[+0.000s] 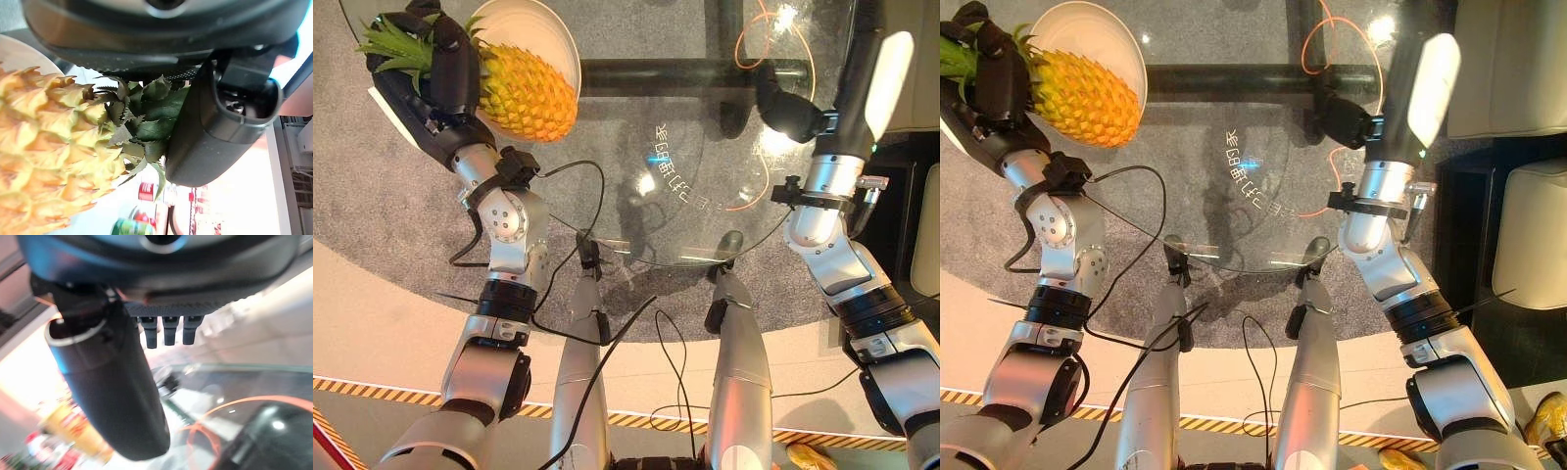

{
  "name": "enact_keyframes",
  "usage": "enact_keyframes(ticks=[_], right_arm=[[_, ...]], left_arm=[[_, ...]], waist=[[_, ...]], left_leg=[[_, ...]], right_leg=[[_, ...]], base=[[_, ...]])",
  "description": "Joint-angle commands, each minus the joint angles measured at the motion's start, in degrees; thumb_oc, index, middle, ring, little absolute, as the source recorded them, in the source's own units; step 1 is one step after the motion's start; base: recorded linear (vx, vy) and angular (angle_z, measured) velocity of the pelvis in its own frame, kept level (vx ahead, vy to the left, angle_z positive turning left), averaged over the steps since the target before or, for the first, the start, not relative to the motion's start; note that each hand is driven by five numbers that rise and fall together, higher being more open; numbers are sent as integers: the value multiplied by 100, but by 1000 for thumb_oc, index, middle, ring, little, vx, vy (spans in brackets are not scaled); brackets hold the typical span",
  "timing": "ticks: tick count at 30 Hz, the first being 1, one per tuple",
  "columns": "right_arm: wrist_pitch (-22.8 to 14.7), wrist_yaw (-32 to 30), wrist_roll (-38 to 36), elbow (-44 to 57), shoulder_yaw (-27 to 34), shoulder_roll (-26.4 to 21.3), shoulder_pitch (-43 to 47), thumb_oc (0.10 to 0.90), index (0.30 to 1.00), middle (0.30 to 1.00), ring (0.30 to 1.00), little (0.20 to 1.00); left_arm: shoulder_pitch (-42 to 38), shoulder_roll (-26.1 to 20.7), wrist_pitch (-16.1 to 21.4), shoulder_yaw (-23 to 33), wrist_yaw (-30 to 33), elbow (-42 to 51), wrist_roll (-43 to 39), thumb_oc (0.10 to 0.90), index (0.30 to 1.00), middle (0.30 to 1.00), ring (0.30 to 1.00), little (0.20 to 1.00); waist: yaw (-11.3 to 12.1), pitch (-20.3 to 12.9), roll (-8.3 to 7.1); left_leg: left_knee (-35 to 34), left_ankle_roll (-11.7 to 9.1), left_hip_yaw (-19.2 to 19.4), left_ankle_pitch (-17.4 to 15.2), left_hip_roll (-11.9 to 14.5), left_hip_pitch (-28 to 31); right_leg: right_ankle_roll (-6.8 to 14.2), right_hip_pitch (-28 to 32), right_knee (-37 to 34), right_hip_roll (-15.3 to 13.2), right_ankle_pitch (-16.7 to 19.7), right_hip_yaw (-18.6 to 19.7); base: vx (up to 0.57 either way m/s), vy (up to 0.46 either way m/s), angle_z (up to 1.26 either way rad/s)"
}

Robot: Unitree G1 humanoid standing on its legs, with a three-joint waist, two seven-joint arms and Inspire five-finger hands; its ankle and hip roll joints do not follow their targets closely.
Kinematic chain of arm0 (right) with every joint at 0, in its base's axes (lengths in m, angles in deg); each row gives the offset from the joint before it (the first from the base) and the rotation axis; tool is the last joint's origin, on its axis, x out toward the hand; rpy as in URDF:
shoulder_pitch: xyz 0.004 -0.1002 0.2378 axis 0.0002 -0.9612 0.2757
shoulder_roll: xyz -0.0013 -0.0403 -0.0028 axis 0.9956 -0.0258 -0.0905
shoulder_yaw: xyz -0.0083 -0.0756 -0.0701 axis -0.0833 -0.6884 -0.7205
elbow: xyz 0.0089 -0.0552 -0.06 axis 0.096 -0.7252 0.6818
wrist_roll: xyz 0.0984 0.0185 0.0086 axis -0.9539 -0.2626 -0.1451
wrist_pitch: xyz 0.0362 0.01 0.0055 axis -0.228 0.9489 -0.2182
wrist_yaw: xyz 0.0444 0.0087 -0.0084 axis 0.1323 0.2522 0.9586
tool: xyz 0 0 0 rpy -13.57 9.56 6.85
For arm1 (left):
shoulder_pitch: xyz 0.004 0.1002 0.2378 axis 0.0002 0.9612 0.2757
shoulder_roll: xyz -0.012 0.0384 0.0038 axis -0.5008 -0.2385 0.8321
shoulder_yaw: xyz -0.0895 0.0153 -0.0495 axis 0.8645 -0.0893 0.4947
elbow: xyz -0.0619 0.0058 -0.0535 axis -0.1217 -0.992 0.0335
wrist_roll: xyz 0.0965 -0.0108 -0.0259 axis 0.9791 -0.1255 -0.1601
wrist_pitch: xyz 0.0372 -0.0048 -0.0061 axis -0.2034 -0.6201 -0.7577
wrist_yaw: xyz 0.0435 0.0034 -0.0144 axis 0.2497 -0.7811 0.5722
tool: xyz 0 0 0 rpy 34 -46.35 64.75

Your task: Pick up the fruit to the plate

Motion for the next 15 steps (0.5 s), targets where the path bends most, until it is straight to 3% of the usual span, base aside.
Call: enact_keyframes(ticks=[1,15], right_arm=[[-456,-634,-660,-110,488,-22,262,800,900,900,900,900],[-762,-449,-2756,-2656,650,-51,509,800,900,900,900,900]], left_arm=[[-839,-795,932,263,195,166,667,100,300,300,300,200],[-1521,-1355,1156,-111,579,-800,690,100,300,300,300,200]], waist=[[77,-134,-217],[62,-134,-161]], left_leg=[[306,-297,50,-492,132,99],[342,-334,88,-554,178,5]], right_leg=[[292,508,-683,148,187,-44],[252,378,-666,181,151,-20]], base=[[0,0,0],[2,5,-1]])
